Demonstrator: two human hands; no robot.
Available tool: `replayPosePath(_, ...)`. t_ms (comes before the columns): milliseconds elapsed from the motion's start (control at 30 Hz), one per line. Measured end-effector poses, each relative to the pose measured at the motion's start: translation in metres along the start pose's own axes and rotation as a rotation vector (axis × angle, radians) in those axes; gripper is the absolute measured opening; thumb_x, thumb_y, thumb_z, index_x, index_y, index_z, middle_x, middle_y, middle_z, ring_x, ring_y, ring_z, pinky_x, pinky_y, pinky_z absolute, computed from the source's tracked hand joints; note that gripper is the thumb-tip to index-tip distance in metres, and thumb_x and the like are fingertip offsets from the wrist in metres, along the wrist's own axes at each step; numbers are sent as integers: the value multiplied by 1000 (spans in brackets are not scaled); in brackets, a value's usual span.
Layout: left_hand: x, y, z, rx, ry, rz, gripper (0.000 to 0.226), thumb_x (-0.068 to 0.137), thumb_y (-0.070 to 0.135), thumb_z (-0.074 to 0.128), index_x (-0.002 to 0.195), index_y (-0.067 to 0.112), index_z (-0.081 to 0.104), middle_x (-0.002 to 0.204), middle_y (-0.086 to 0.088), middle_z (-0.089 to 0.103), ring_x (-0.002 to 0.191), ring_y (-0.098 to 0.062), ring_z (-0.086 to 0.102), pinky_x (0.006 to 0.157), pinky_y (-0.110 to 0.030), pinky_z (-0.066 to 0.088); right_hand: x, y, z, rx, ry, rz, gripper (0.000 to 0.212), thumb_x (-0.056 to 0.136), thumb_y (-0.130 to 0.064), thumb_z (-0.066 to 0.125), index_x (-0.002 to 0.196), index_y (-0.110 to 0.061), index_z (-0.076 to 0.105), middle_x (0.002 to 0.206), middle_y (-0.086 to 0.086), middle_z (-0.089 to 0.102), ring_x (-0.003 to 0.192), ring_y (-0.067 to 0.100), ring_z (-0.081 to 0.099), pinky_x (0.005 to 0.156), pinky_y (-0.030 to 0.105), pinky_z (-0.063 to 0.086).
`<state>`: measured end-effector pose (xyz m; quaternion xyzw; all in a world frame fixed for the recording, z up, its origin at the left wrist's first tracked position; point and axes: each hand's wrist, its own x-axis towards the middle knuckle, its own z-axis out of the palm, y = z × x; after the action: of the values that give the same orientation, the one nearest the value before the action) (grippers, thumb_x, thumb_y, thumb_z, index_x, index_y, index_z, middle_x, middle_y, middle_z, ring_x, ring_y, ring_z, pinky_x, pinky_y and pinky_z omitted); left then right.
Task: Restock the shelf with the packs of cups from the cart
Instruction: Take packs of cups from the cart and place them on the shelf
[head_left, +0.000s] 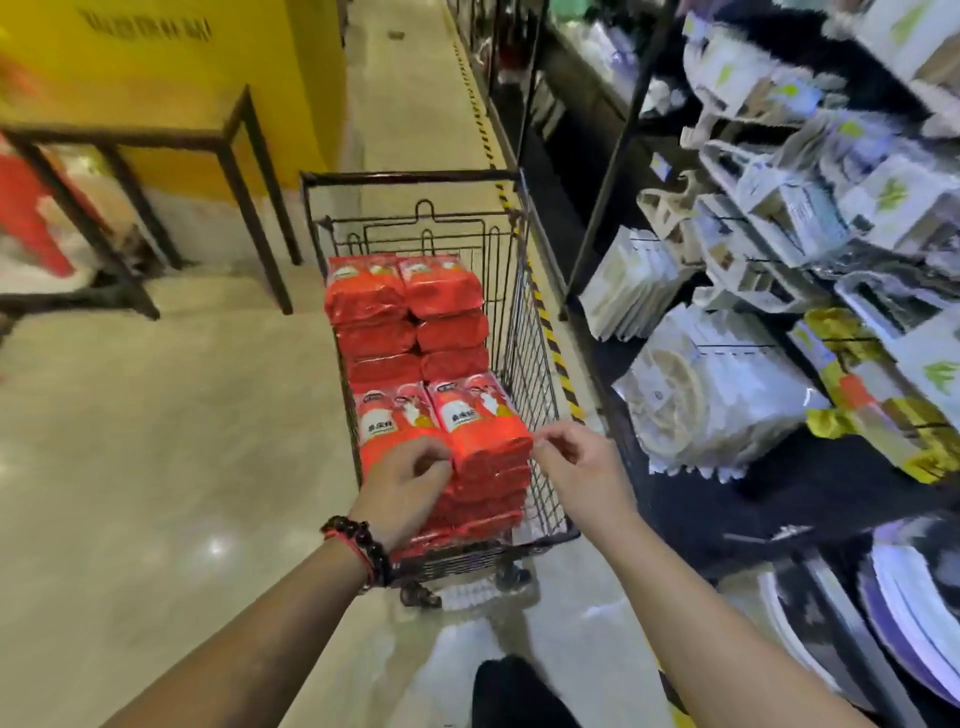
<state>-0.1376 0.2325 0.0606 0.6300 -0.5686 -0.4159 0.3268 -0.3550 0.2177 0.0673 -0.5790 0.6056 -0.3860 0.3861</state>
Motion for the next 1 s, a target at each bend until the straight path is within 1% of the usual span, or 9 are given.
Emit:
replayPosePath(133,17,-17,-15,-55,52,-96,19,90,15,60,81,30,65,80,5,66,68,-6,56,57,-10,41,42,3,28,5,-82,45,24,94,-12,62,81,-30,69,78,-7,66,73,6,59,68,21,48)
replayPosePath(267,51,-31,-25,-51,107,-178,16,92,15,59,85,28,66,86,7,67,76,-9,60,59,-6,42,96,23,51,4,-144,94,24,94,-12,61,76,-27,67,68,-8,58,61,6,50,57,16,40)
replayPosePath(400,93,-42,-25,-51,124,-332,12,91,18,59,89,26,68,91,2,68,84,-17,64,75,-32,53,150,54,69,-27,-165,178,25,92,-12,63,73,-28,68,64,-11,60,58,5,50,51,14,39)
replayPosePath(467,113,-45,-21,-48,133,-372,12,90,16,59,86,22,68,90,-2,68,85,-20,63,74,-35,52,174,71,75,-68,-166,212,26,90,-15,65,71,-32,67,65,-14,62,57,1,51,52,16,40)
replayPosePath(633,145,-51,-15,-67,130,-395,15,89,9,58,80,17,66,86,-7,68,75,-16,59,67,-27,48,212,107,81,-154,-194,318,19,89,-16,62,78,-30,67,80,-8,68,77,15,62,67,30,46)
replayPosePath(767,155,-62,-13,-113,127,-439,18,89,8,57,77,19,66,78,-1,63,67,-12,55,56,-16,43,220,133,83,-179,-158,428,11,88,-20,63,79,-26,67,78,-8,68,74,16,62,57,26,45)
replayPosePath(833,157,-68,-12,-129,121,-478,18,90,11,58,80,24,67,79,3,65,68,-11,57,57,-18,44,221,146,84,-214,-148,466,5,89,-25,69,87,-23,64,77,-9,63,70,13,59,54,25,41)
replayPosePath(900,158,-75,-12,-134,110,-500,17,90,14,58,82,26,67,80,3,66,72,-13,59,62,-25,46,222,159,85,-277,-166,491,22,90,-31,73,101,-19,59,86,-8,59,74,11,57,55,26,39)
replayPosePath(1000,158,-84,-13,-181,110,-565,15,89,13,58,82,23,67,80,0,66,72,-17,59,65,-30,48,225,171,89,-251,-258,630,41,90,-37,75,115,-12,54,101,6,60,90,26,63,66,30,44)
